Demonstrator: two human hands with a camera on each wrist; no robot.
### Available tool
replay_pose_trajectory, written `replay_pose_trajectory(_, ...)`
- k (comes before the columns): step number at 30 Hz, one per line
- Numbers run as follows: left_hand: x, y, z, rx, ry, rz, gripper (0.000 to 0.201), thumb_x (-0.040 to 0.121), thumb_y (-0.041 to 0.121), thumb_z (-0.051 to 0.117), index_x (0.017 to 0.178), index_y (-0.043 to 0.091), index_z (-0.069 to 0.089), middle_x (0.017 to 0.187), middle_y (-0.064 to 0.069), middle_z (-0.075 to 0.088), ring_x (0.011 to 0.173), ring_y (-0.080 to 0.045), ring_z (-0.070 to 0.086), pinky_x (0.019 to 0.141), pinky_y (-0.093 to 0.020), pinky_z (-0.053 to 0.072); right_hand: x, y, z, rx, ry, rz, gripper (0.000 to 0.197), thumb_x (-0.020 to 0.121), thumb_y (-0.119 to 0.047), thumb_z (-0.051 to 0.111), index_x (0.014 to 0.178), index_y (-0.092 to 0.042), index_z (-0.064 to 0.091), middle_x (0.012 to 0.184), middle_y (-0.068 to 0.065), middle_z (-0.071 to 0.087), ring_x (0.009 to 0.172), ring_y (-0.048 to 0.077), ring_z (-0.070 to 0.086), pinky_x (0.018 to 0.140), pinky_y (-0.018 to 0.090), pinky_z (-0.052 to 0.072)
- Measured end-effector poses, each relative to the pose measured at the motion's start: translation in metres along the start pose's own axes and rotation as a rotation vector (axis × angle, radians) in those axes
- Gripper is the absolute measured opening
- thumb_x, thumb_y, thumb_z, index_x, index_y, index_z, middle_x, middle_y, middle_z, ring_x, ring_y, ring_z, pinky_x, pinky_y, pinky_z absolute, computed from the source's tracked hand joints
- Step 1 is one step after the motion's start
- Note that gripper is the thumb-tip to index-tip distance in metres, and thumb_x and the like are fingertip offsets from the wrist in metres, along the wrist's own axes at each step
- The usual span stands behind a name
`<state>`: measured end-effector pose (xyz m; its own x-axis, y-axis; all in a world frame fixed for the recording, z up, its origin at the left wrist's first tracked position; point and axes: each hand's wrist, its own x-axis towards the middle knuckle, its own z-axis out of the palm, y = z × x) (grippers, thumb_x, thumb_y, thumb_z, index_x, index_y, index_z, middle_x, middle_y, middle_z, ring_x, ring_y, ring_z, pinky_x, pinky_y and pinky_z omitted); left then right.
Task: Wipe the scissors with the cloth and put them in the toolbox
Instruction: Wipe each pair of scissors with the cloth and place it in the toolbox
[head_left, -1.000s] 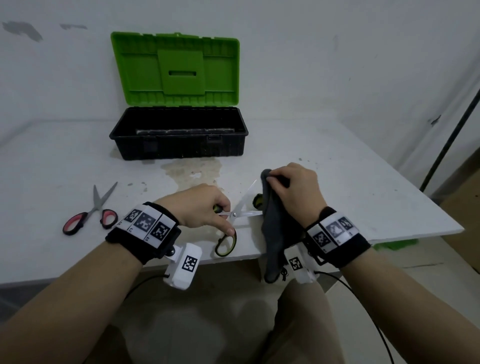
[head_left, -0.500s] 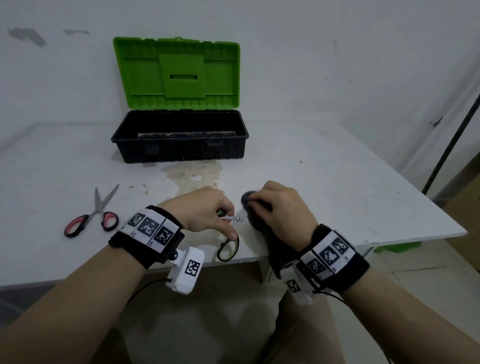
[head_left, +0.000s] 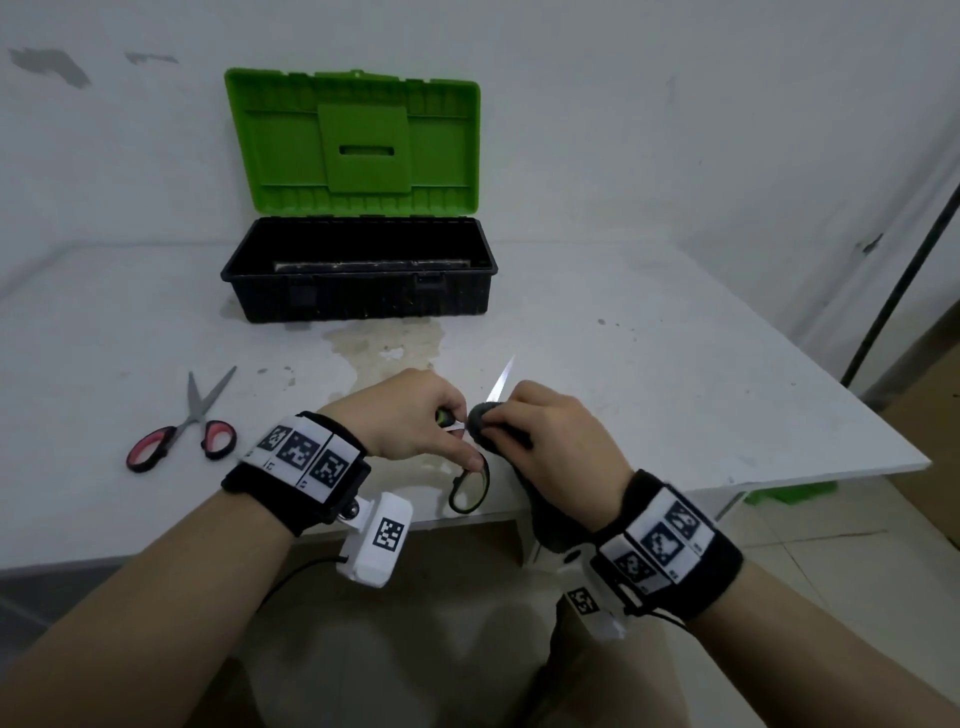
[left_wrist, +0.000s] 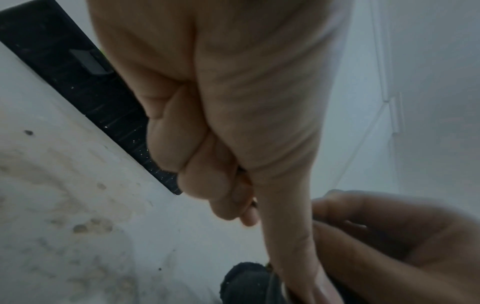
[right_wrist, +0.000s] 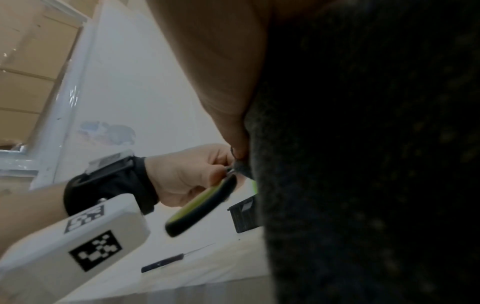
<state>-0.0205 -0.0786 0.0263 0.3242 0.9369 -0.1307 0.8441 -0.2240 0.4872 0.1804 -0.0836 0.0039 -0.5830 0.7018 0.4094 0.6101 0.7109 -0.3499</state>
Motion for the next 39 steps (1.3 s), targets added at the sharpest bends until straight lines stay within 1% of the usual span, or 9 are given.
replay_pose_trajectory(5, -0.004, 0.002, 0.003, 0.037, 0.022, 0.022, 0.043, 0.068, 0.053, 0.085, 0.077, 0.024, 0.055, 0.078, 0.006, 0.056, 0.068, -0.010, 0.047, 0.058, -0.025, 0.034, 0.016, 0.016, -0.001, -0.002, 0.091, 0.125, 0.014, 0.091, -0.024, 0.062, 0.096, -0.019, 0.074, 0.087, -0.001, 0.061, 0.077, 0.019, 0.059, 0.070, 0.039, 0.051)
replay_pose_trajectory(12, -0.005, -0.006, 0.008, -0.090, 0.060, -0.068, 0.041, 0.074, 0.062, 0.077, 0.088, 0.027, 0.060, 0.089, 0.010, 0.060, 0.079, -0.009, 0.055, 0.064, -0.023, 0.039, 0.016, 0.035, -0.028, -0.017, 0.380, 0.354, 0.013, 0.090, -0.020, 0.065, 0.097, -0.015, 0.074, 0.089, -0.001, 0.066, 0.082, 0.013, 0.060, 0.071, 0.000, 0.030)
replay_pose_trajectory(15, -0.006, -0.010, 0.007, -0.249, 0.019, -0.150, 0.014, 0.096, 0.040, 0.056, 0.100, 0.026, 0.054, 0.090, 0.006, 0.062, 0.073, -0.010, 0.057, 0.066, -0.026, 0.043, 0.003, 0.025, -0.041, -0.006, 0.462, 0.369, 0.014, 0.088, -0.021, 0.066, 0.098, -0.015, 0.073, 0.091, -0.003, 0.069, 0.080, 0.006, 0.056, 0.074, -0.004, 0.030)
replay_pose_trajectory(17, -0.006, -0.009, 0.004, -0.392, 0.018, -0.168, 0.010, 0.098, 0.017, 0.044, 0.103, 0.022, 0.052, 0.081, 0.002, 0.061, 0.067, -0.013, 0.054, 0.061, -0.026, 0.042, -0.004, 0.015, -0.043, 0.017, 0.434, 0.359, 0.014, 0.086, -0.021, 0.066, 0.097, -0.017, 0.074, 0.090, -0.006, 0.069, 0.080, 0.005, 0.057, 0.075, -0.002, 0.034)
replay_pose_trajectory(20, -0.006, -0.010, 0.000, -0.504, 0.016, -0.105, 0.016, 0.101, 0.006, 0.042, 0.110, 0.014, 0.052, 0.084, -0.006, 0.064, 0.064, -0.014, 0.051, 0.061, -0.026, 0.044, -0.006, 0.004, -0.038, 0.061, 0.347, 0.315, 0.014, 0.084, -0.021, 0.067, 0.096, -0.018, 0.074, 0.089, -0.007, 0.069, 0.082, 0.007, 0.061, 0.076, 0.012, 0.043)
replay_pose_trajectory(27, 0.000, -0.008, -0.001, -0.739, 0.237, -0.049, 0.012, 0.103, 0.010, 0.053, 0.108, 0.001, 0.058, 0.086, -0.011, 0.074, 0.053, -0.008, 0.053, 0.051, -0.021, 0.046, 0.001, -0.001, -0.026, 0.073, 0.287, 0.195, 0.011, 0.083, -0.017, 0.069, 0.094, -0.018, 0.073, 0.087, -0.006, 0.070, 0.079, 0.009, 0.062, 0.075, 0.024, 0.049)
replay_pose_trajectory(32, 0.009, -0.004, 0.003, -0.818, 0.376, -0.144, 0.028, 0.104, 0.023, 0.051, 0.098, -0.001, 0.064, 0.071, -0.005, 0.064, 0.049, -0.010, 0.047, 0.043, -0.020, 0.036, 0.007, -0.003, -0.018, 0.016, 0.273, 0.147, 0.010, 0.084, -0.019, 0.069, 0.093, -0.018, 0.074, 0.084, -0.004, 0.067, 0.075, 0.011, 0.060, 0.070, 0.019, 0.046)
replay_pose_trajectory(36, 0.015, -0.005, 0.012, -0.792, 0.373, -0.174, 0.035, 0.105, 0.031, 0.047, 0.094, 0.002, 0.063, 0.064, 0.002, 0.053, 0.051, -0.010, 0.043, 0.047, -0.020, 0.031, 0.013, -0.008, -0.010, 0.020, 0.255, 0.098, 0.011, 0.086, -0.019, 0.068, 0.094, -0.016, 0.074, 0.084, 0.000, 0.064, 0.072, 0.018, 0.061, 0.066, 0.034, 0.052)
replay_pose_trajectory(39, 0.018, 0.000, 0.018, -0.720, 0.393, -0.147, 0.031, 0.105, 0.031, 0.047, 0.087, 0.011, 0.061, 0.068, 0.006, 0.056, 0.051, 0.003, 0.053, 0.051, -0.017, 0.037, 0.017, -0.007, -0.001, 0.004, 0.191, 0.102, 0.013, 0.089, -0.023, 0.065, 0.096, -0.016, 0.074, 0.085, 0.001, 0.062, 0.072, 0.021, 0.060, 0.063, 0.041, 0.052)
